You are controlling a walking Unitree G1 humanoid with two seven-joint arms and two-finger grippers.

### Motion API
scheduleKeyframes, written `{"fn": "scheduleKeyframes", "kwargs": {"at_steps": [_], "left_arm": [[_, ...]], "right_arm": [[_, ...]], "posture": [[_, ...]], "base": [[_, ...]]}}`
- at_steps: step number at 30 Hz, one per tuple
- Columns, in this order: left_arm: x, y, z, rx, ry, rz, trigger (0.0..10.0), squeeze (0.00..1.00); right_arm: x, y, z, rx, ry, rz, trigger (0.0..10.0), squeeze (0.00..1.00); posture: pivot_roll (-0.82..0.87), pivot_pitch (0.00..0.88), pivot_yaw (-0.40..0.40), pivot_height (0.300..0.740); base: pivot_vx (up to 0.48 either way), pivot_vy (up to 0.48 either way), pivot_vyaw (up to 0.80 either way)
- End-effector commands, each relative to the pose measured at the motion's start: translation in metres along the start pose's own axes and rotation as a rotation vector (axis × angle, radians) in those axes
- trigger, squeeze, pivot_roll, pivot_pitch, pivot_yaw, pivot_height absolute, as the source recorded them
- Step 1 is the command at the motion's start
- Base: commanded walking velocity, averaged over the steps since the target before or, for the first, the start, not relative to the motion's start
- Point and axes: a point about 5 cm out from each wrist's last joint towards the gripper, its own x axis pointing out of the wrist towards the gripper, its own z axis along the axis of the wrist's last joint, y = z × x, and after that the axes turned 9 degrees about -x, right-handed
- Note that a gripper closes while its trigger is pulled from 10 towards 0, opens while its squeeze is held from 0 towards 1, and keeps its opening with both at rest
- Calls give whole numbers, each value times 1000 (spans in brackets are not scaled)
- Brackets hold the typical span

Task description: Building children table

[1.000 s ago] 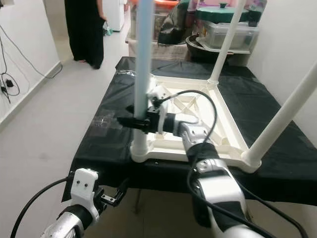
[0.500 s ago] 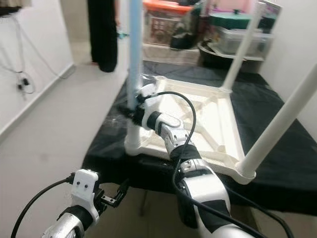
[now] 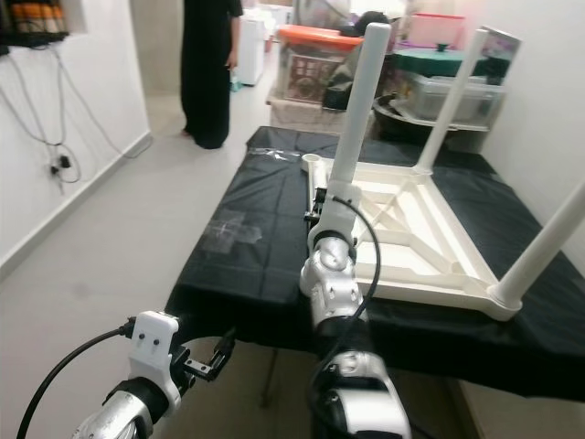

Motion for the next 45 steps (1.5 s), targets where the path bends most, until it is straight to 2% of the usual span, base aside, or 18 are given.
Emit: {"fn": "scheduleKeyframes", "kwargs": {"at_steps": [1,5,6,8,9,10,14,19,21,29,30,31,32,39,41,43,44,45], "left_arm": [[1,0,-2,9,6,0,10000,0],[1,-1,-2,8,5,-1,10000,0],[1,-1,-2,8,4,-1,10000,0],[2,-1,-2,7,3,0,10000,0],[2,-1,-2,6,2,1,10000,0],[2,-1,-2,6,2,1,10000,0],[3,0,-3,3,2,-2,10000,0],[3,0,-3,3,3,-4,10000,0],[4,0,-3,7,5,-9,10000,0],[3,-3,-3,11,3,-8,10000,0],[3,-4,-3,12,2,-9,10000,0],[3,-4,-3,12,2,-9,10000,0],[3,-4,-3,13,2,-10,10000,0],[2,-5,-3,13,0,-10,10000,0],[2,-5,-3,12,-1,-9,10000,0],[2,-5,-3,12,-1,-9,10000,0],[3,-5,-3,11,-1,-9,10000,0],[3,-5,-3,11,-1,-9,10000,0]], "right_arm": [[-6,15,-9,69,27,47,10000,1000],[-4,15,-3,54,-40,113,10000,1000],[3,8,-1,92,-48,165,10000,0],[10,-2,6,139,-72,276,10000,0],[13,-5,10,89,-106,430,10000,0],[13,-5,10,89,-106,430,10000,0],[7,-9,7,-63,-72,932,10000,0],[6,-10,8,-70,-56,1025,10000,0],[-1,-3,15,-96,-50,1294,10000,0],[-11,23,30,-72,-59,1585,10000,0],[-13,26,32,-59,-64,1630,4863,0],[-13,26,32,-59,-64,1630,4863,0],[-15,30,30,-53,-57,1649,0,0],[-12,34,13,-72,-24,1511,0,0],[5,26,10,-106,-25,1172,0,0],[5,26,10,-106,-25,1172,0,0],[15,15,7,-103,-7,962,0,0],[15,15,7,-103,-7,962,0,0]], "posture": [[88,0,-91,740],[87,0,-89,740],[89,0,-97,740],[82,0,-94,740],[78,0,-94,740],[78,0,-94,740],[76,0,-93,740],[82,0,-94,740],[97,0,-101,740],[121,0,-112,740],[125,0,-112,740],[125,0,-112,740],[132,0,-118,740],[130,0,-122,740],[122,0,-119,740],[122,0,-119,740],[109,0,-109,740],[109,0,-109,740]], "base": [[0,0,0],[0,0,0],[0,0,0],[0,0,0],[0,0,0],[0,0,0],[0,0,0],[0,0,0],[0,0,0],[0,0,0],[0,0,0],[0,0,0],[0,0,0],[0,0,0],[0,0,0],[0,0,0],[0,0,0],[0,0,0]]}}
